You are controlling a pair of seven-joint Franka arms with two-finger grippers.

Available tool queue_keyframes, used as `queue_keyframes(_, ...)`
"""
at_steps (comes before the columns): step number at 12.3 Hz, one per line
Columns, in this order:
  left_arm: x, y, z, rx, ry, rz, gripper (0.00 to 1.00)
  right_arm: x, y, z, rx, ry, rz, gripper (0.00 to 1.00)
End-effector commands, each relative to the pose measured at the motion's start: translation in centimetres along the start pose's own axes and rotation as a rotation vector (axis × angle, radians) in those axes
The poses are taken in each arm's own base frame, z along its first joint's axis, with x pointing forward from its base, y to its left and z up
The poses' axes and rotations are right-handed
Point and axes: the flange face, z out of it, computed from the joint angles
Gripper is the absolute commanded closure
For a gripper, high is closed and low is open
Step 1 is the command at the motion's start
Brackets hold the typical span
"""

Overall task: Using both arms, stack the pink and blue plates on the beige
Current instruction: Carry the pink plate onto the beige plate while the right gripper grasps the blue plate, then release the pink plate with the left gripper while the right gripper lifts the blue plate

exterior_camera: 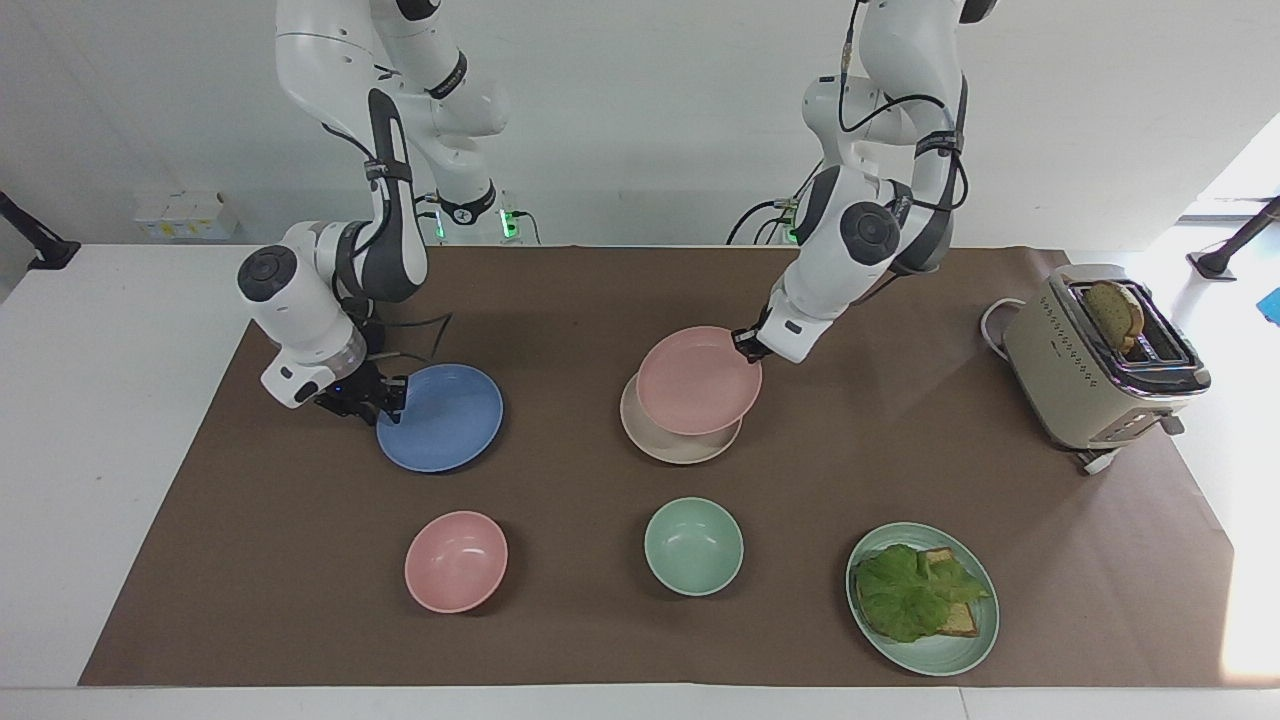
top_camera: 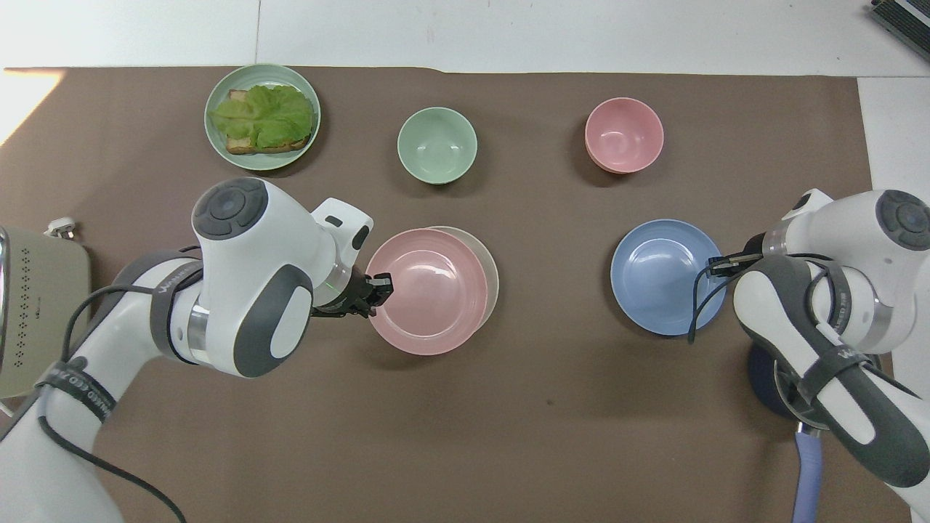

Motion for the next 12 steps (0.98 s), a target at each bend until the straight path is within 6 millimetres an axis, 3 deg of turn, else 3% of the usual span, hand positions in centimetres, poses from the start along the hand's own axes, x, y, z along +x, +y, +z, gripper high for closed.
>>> queue_keyframes(1,0.0,0.6,0.9,-0.033,0.028,0.0,0.97,-0.2,0.3,0.6,0.021,0.011,-0.006,0.97)
queue_keyframes(3,0.2,0.6,0.7,-0.072,0.015,-0.029,0.0,-0.2,0.3,0.6,0.021,0.011,-0.004,0.97)
queue_keyframes(5,0.6,0.2,0.3,-0.073,0.01,-0.039,0.0,-0.2,0.3,0.5,0.037,0.008,0.009,0.97)
queue_keyframes(7,1.7,-0.9,-1.3,-0.085,0.024,-0.059,0.0,0.0,0.0,-0.1,0.055,0.011,0.016,0.97)
queue_keyframes(8,2.4,-2.6,-2.6,-0.074,0.007,-0.063,0.0,0.4,-0.4,-1.2,0.057,0.011,0.01,0.96)
queue_keyframes(9,3.7,-5.1,-5.5,-0.083,0.003,-0.048,0.0,1.0,-0.8,-3.1,0.061,0.017,0.006,0.96)
queue_keyframes(11,6.5,-12.2,-11.1,-0.035,0.031,0.05,0.0,1.8,-2.1,-6.6,0.061,0.039,-0.001,0.94)
queue_keyframes(12,7.6,-15.3,-13.3,-0.024,0.049,0.085,0.0,2.0,-3.8,-8.1,0.066,0.043,0.001,0.94)
